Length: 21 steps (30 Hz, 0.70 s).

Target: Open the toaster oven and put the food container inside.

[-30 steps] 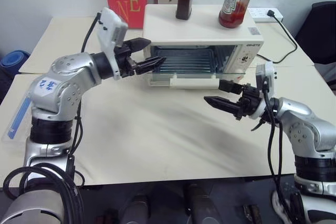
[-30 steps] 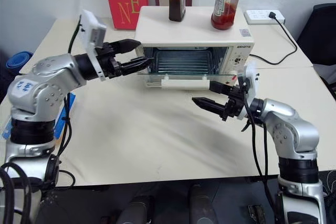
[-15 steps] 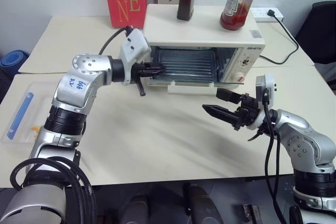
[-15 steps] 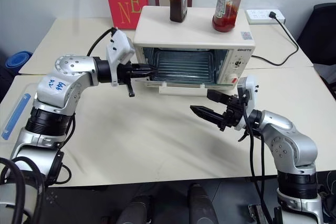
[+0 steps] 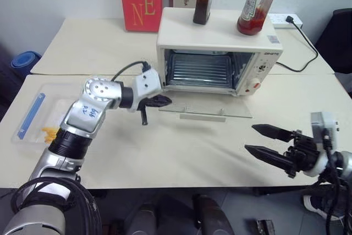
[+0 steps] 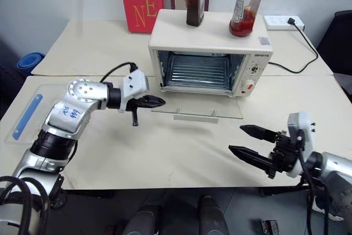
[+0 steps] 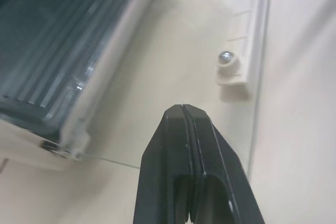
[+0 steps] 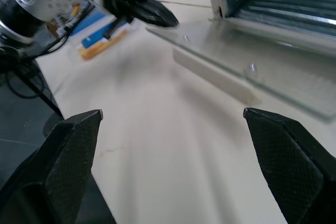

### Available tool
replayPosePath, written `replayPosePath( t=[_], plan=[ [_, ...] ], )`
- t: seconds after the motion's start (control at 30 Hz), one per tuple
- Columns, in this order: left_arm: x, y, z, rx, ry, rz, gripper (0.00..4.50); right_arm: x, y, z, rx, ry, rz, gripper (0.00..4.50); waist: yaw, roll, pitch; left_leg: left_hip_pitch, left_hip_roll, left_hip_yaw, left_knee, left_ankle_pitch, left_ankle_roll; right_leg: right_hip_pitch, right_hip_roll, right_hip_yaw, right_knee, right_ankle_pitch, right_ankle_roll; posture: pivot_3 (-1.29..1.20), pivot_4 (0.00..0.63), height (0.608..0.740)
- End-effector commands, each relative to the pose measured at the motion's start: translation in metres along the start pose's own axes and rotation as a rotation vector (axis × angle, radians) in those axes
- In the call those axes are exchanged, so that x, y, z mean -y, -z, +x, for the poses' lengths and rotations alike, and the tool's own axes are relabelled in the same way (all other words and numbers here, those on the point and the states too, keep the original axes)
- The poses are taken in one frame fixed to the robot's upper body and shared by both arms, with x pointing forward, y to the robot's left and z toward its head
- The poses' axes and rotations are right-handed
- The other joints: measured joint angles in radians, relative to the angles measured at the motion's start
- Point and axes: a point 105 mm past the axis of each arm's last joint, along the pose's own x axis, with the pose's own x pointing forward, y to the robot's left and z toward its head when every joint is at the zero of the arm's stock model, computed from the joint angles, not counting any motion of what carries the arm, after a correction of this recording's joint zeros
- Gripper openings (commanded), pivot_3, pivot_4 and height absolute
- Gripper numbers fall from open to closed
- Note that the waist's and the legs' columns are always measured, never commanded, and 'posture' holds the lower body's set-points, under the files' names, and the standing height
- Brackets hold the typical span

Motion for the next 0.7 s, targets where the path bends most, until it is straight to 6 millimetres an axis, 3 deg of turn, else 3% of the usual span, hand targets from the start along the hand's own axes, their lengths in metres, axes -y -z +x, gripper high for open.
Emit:
replayPosePath(
  t=[0.03, 0.2, 0.33, 0.47, 0.53, 0.6, 0.7],
  plan=[
    [0.012, 0.000, 0.010, -0.027, -0.031, 0.002, 0.01, -0.012, -0.030, 0.005, 0.057, -0.068, -0.077, 4.50, 0.000, 0.000, 0.000, 0.000, 0.000, 0.000, 0.000, 0.000, 0.000, 0.000, 0.000, 0.000, 0.000, 0.000, 0.000, 0.00, 0.150, 0.740],
    [0.021, 0.024, 0.010, -0.127, -0.127, 0.000, 0.01, -0.017, -0.049, 0.018, 0.059, -0.155, -0.143, 4.50, 0.003, 0.000, 0.000, -0.004, 0.000, -0.003, 0.000, 0.000, 0.001, -0.002, 0.000, -0.002, -0.001, 0.000, 0.000, 0.00, 0.150, 0.740],
    [0.025, 0.025, -0.025, -0.085, -0.283, -0.205, 0.01, -0.021, -0.059, 0.033, 0.040, -0.269, -0.172, 4.50, -0.003, 0.000, 0.000, -0.004, 0.001, -0.002, 0.000, -0.001, 0.002, -0.002, 0.000, -0.001, -0.001, 0.000, 0.000, 0.00, 0.150, 0.740],
    [0.044, 0.021, -0.066, 0.003, -0.379, -0.422, 1.14, -0.020, -0.058, 0.046, 0.010, -0.369, -0.149, 4.50, -0.007, 0.000, 0.000, -0.004, 0.002, -0.003, 0.000, -0.001, 0.002, -0.003, 0.000, -0.003, -0.001, 0.000, 0.000, 0.00, 0.150, 0.740],
    [0.065, 0.021, -0.087, 0.032, -0.383, -0.508, 1.73, -0.017, -0.057, 0.053, -0.006, -0.419, -0.123, 4.50, -0.007, -0.001, 0.000, -0.005, 0.002, -0.004, 0.001, -0.001, 0.002, -0.003, 0.000, -0.004, -0.001, 0.000, 0.000, 0.00, 0.150, 0.740],
    [0.092, 0.032, -0.115, -0.008, -0.432, -0.586, 2.37, -0.013, -0.058, 0.063, -0.015, -0.485, -0.112, 4.50, -0.012, 0.000, 0.000, -0.005, 0.002, -0.003, 0.001, -0.002, 0.003, -0.004, 0.000, -0.003, -0.002, 0.000, -0.001, 0.00, 0.150, 0.740],
    [0.116, 0.048, -0.151, -0.086, -0.565, -0.684, 3.14, -0.008, -0.059, 0.077, -0.023, -0.552, -0.128, 4.50, -0.022, -0.001, 0.000, -0.005, 0.002, -0.002, 0.001, -0.003, 0.003, -0.004, -0.001, -0.004, -0.003, -0.001, -0.001, 0.00, 0.150, 0.740]
  ],
)
